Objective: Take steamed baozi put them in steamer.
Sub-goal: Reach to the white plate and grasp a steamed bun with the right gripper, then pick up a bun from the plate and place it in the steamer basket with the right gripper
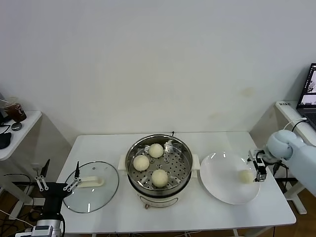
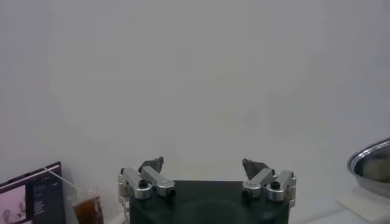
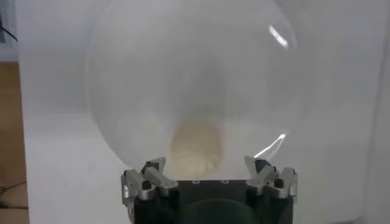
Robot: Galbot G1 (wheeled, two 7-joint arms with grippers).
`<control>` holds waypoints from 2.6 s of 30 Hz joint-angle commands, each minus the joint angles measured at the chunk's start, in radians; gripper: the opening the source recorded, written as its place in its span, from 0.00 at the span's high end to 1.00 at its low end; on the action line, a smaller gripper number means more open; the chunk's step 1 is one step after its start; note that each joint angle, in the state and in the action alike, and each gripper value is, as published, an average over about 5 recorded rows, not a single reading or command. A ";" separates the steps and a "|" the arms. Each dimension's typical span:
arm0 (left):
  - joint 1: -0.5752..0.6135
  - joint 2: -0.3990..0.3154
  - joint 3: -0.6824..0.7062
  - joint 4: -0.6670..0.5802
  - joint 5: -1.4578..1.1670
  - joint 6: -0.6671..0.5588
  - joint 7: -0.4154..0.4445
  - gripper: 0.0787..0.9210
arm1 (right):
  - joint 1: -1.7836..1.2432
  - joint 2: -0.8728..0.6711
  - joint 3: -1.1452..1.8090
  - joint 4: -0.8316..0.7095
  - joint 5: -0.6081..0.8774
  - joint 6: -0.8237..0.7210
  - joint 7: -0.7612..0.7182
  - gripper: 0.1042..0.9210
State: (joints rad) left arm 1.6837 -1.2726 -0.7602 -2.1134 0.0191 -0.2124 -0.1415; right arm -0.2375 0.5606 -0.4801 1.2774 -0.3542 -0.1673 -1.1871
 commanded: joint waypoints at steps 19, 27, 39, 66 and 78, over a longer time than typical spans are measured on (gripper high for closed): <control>0.008 -0.009 -0.003 -0.007 0.004 -0.003 -0.002 0.12 | -0.081 0.130 0.097 -0.139 -0.086 -0.024 0.055 0.23; 0.010 -0.010 -0.005 -0.012 0.004 -0.003 -0.003 0.12 | -0.075 0.114 0.086 -0.114 -0.078 -0.026 0.025 0.37; 0.006 -0.008 -0.003 -0.020 0.001 -0.002 -0.002 0.12 | 0.118 0.010 -0.077 0.010 0.073 -0.074 0.002 0.60; -0.038 0.000 0.033 0.013 -0.022 -0.005 -0.013 0.12 | 0.997 0.423 -0.914 0.399 0.981 -0.561 0.341 0.59; -0.038 -0.005 0.020 0.015 -0.028 -0.006 -0.012 0.12 | 0.784 0.457 -0.883 0.296 0.795 -0.559 0.325 0.59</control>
State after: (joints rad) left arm 1.6478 -1.2771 -0.7379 -2.1033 -0.0075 -0.2177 -0.1532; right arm 0.6415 0.9422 -1.3054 1.5971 0.4856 -0.6687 -0.9064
